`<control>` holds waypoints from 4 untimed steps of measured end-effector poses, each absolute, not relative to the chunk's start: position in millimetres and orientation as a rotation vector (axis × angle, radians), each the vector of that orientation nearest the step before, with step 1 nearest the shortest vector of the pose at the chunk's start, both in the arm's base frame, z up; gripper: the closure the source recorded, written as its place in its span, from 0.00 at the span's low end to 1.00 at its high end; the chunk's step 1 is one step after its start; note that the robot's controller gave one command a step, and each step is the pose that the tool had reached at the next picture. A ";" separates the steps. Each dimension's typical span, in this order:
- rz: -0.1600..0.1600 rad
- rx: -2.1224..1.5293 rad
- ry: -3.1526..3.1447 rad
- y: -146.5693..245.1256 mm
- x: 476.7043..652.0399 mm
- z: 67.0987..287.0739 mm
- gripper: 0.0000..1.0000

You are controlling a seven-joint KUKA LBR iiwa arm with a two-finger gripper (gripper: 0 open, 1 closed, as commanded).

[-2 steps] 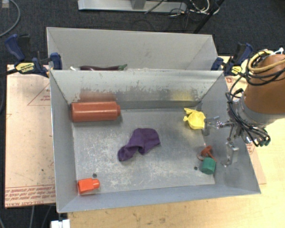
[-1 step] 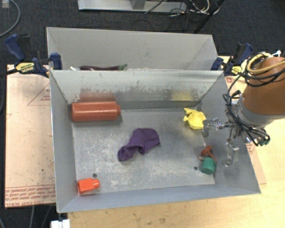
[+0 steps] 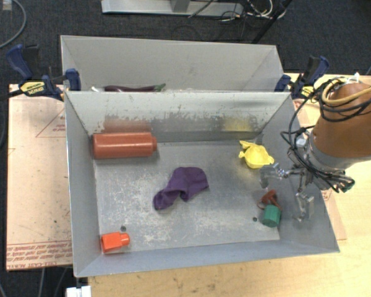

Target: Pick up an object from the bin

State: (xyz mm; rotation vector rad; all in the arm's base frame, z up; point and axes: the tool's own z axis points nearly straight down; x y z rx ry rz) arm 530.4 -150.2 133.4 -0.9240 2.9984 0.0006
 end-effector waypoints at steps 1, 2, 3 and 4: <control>0.045 -1.377 2.808 -133.2 533.4 70.8 0.00; 0.020 -1.422 2.786 -142.6 527.7 77.0 1.00; 0.020 -1.427 2.782 -142.0 527.5 75.6 1.00; 0.022 -1.431 2.782 -141.8 526.8 77.8 1.00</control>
Offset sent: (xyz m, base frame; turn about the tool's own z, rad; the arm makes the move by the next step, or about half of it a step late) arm -0.0077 -0.0036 -0.0634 -0.3595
